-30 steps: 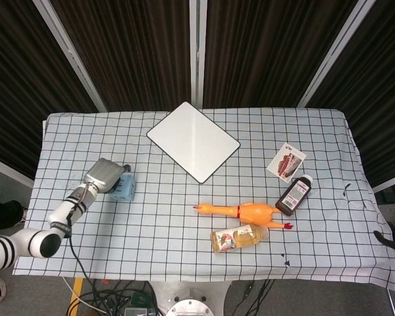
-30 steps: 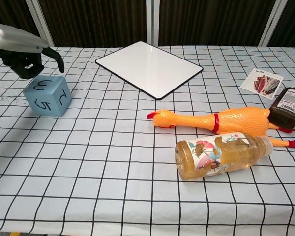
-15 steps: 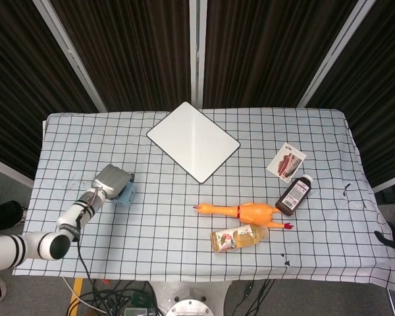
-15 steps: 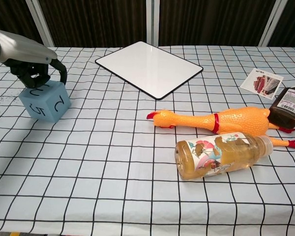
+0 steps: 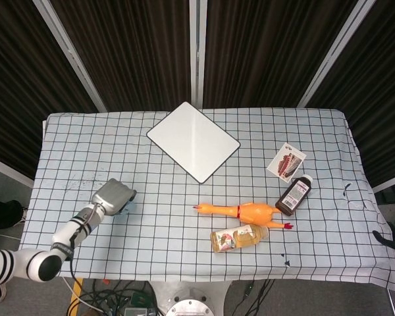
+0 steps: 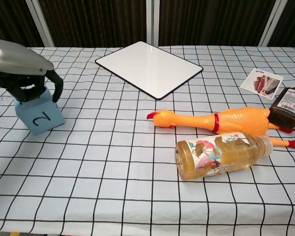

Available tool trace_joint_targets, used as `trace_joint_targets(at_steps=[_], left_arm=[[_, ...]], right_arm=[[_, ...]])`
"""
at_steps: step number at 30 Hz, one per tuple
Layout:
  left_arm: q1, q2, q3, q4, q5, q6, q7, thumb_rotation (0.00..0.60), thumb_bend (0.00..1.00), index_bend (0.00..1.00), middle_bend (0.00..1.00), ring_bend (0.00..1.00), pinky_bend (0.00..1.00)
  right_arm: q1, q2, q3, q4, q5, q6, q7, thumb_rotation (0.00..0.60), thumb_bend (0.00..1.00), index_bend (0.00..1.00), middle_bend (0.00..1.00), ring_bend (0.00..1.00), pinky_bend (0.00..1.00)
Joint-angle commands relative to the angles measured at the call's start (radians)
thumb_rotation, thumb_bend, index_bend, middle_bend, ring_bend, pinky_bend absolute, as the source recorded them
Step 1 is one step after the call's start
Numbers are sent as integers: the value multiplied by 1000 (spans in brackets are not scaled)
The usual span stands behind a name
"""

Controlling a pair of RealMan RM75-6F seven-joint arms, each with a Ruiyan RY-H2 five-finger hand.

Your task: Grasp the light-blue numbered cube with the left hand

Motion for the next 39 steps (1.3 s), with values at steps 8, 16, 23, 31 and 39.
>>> trace_joint_targets(at_steps=[8, 16, 23, 31, 39], left_arm=[[47, 22, 34, -65, 78, 56, -2, 600, 705, 385, 815, 847, 745], [55, 35, 47, -74, 63, 63, 8, 600, 709, 395, 817, 850, 745], [74, 53, 50, -104, 91, 76, -7, 600, 713, 404, 818, 851, 746], [309, 54, 28, -121, 379, 436, -166, 600, 688, 385, 766, 816, 709], [622, 4, 84, 38, 457, 765, -282, 600, 631, 254, 285, 229, 392]], right_arm=[[-2, 3, -1, -10, -4, 6, -9, 600, 53, 0, 0, 0, 0], [-1, 3, -2, -17, -6, 6, -18, 600, 52, 0, 0, 0, 0], [0, 2, -3, -20, -10, 7, -21, 600, 53, 0, 0, 0, 0], [-9, 8, -6, -19, -19, 23, -9, 600, 52, 0, 0, 0, 0], [-17, 11, -24, -17, -53, 30, 28, 600, 46, 0, 0, 0, 0]])
